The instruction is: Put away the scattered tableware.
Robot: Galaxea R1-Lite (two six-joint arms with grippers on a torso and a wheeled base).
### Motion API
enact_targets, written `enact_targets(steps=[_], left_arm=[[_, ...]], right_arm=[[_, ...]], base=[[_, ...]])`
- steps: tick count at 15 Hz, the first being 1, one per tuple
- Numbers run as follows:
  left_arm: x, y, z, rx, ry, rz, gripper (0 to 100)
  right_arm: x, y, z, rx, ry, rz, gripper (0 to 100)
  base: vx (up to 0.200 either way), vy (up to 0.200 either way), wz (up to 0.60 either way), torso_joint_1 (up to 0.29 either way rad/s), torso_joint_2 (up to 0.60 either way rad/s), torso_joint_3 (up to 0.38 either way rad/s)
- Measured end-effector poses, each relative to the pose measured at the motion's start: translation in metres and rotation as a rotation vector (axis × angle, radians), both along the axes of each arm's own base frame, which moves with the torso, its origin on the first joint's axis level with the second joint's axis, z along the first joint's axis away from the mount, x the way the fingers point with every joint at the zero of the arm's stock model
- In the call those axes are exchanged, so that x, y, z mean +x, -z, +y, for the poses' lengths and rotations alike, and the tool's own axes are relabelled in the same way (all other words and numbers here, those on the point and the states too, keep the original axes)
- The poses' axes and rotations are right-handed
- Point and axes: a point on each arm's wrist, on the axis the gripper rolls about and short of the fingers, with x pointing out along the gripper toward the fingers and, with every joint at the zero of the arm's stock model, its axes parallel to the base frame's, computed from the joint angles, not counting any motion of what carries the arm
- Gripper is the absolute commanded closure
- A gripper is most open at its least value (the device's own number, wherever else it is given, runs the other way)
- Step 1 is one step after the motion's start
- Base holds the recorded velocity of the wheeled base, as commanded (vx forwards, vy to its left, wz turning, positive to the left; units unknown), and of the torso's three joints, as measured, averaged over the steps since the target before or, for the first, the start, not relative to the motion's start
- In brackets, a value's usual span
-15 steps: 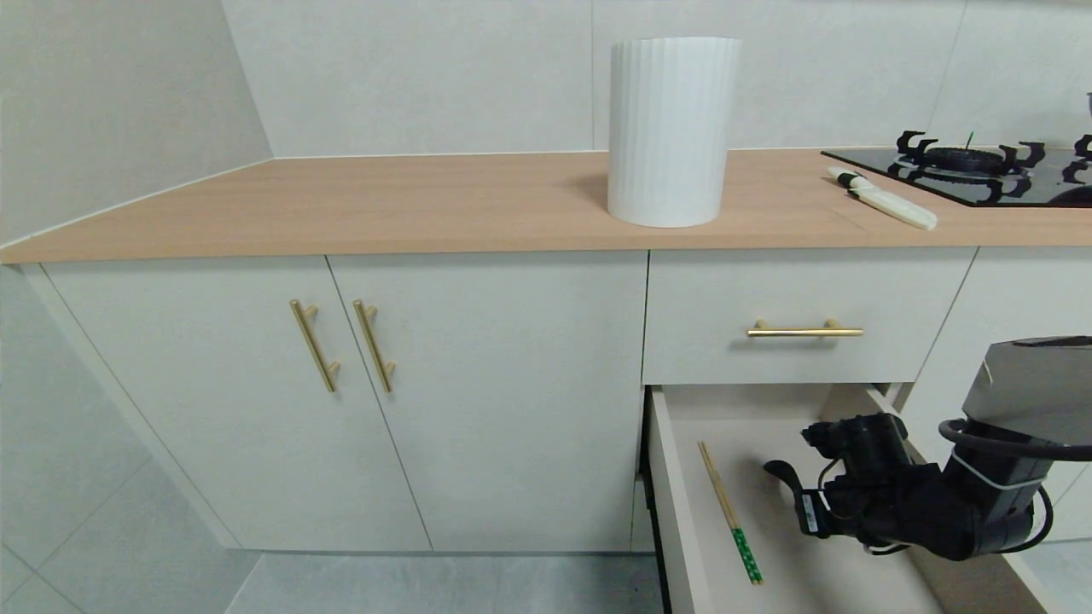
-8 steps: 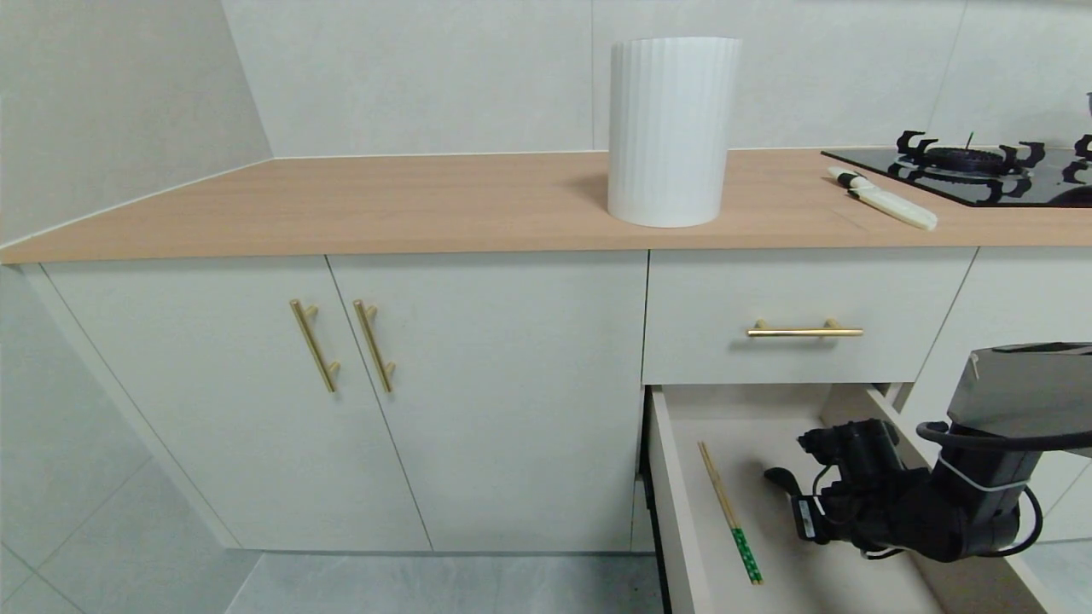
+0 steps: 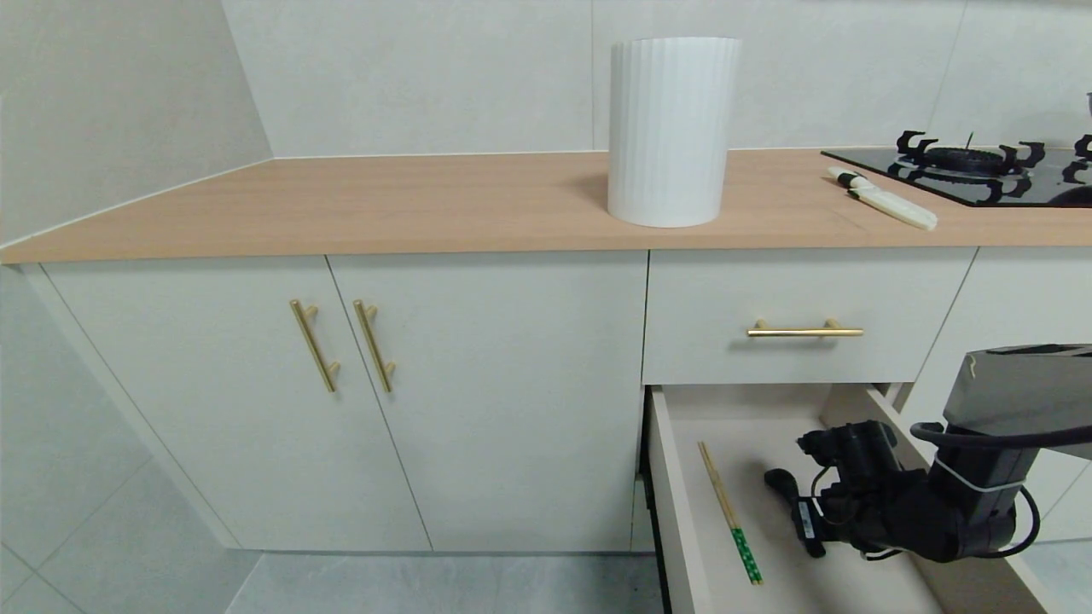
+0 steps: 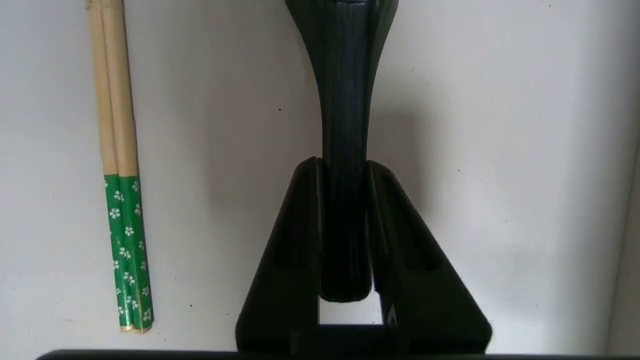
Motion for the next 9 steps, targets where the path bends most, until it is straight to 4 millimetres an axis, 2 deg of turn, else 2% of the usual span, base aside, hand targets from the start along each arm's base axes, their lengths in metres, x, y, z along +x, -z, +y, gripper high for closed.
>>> enact_targets(steps=[9], left_arm=[[0.0000,0.0001,0.0000,0.000,0.000,0.000,0]], right_arm=[[-0.0008,-0.0050,-0.0004,0.003,0.001,-0.010,0]], base=[[0.000,0.000,0.00,0.000,0.00,0.000]])
